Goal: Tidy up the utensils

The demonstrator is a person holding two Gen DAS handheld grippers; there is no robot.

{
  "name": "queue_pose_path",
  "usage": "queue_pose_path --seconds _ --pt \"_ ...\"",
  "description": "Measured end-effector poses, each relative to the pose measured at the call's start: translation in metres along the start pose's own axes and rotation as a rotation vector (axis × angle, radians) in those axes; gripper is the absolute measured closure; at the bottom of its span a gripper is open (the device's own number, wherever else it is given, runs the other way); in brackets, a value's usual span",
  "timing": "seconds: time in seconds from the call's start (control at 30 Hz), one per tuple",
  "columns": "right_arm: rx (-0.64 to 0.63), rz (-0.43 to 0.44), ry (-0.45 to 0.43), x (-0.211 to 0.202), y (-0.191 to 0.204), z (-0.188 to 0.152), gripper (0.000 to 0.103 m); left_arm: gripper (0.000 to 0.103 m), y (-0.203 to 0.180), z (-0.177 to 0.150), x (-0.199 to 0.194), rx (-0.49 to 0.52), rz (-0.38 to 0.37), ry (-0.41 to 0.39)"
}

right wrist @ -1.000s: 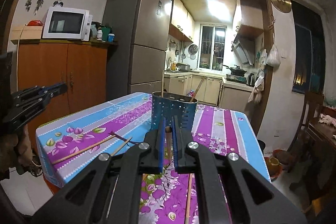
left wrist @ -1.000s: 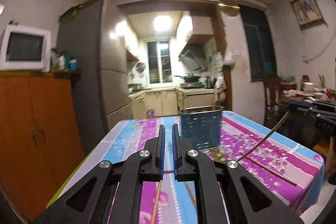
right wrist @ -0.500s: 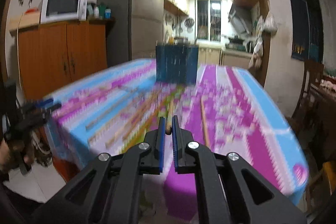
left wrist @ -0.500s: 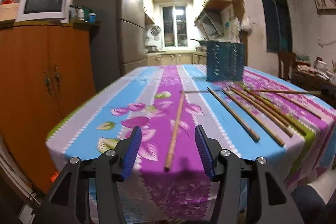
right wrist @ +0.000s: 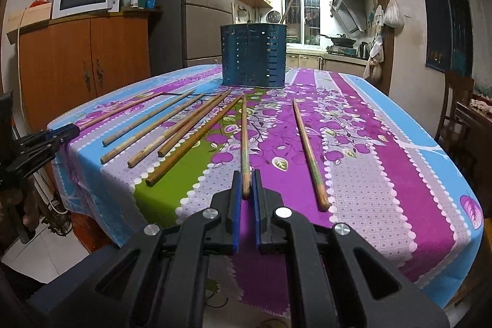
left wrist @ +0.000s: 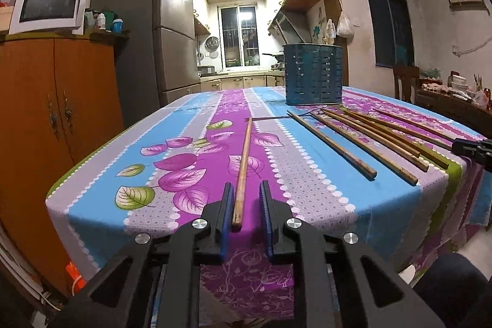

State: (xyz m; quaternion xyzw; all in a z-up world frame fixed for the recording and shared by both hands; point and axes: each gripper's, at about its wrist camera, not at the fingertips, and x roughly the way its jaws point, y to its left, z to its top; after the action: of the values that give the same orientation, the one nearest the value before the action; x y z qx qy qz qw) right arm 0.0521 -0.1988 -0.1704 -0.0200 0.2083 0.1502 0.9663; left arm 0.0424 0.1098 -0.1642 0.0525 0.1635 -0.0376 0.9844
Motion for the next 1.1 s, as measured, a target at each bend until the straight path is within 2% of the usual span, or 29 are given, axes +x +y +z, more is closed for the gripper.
queue_pose_path --seconds 0.13,0.23,0.37,0.4,0.43,0.67,0.9,1.1 --pt "-0.003 0.027 -0.005 0.001 0.001 0.0 0.098 0.082 -0.001 -0.003 -0.002 0.0 0.009 -0.015" --pt "-0.008 0.059 -0.008 0.004 -0.001 0.0 0.097 0.072 0.0 -0.007 -0.006 -0.013 0.035 -0.034" --pt "-0.01 0.063 -0.008 0.008 -0.001 0.001 0.096 0.072 0.001 -0.009 -0.008 -0.01 0.043 -0.043" --pt "-0.007 0.06 -0.006 0.009 -0.001 0.002 0.096 0.079 0.0 -0.009 -0.008 -0.007 0.041 -0.042" --pt "-0.001 0.056 -0.007 0.008 0.0 0.002 0.097 0.093 -0.004 -0.008 -0.008 0.0 0.028 -0.039" --pt "0.019 0.041 -0.035 0.0 0.0 0.009 0.098 0.096 -0.011 0.0 -0.014 0.023 0.026 -0.037" --pt "-0.02 0.024 -0.138 -0.033 -0.001 0.058 0.098 0.096 -0.016 0.057 -0.044 0.05 0.003 -0.156" --pt "-0.056 0.031 -0.198 -0.044 -0.005 0.119 0.098 0.096 -0.016 0.134 -0.045 0.058 -0.038 -0.257"
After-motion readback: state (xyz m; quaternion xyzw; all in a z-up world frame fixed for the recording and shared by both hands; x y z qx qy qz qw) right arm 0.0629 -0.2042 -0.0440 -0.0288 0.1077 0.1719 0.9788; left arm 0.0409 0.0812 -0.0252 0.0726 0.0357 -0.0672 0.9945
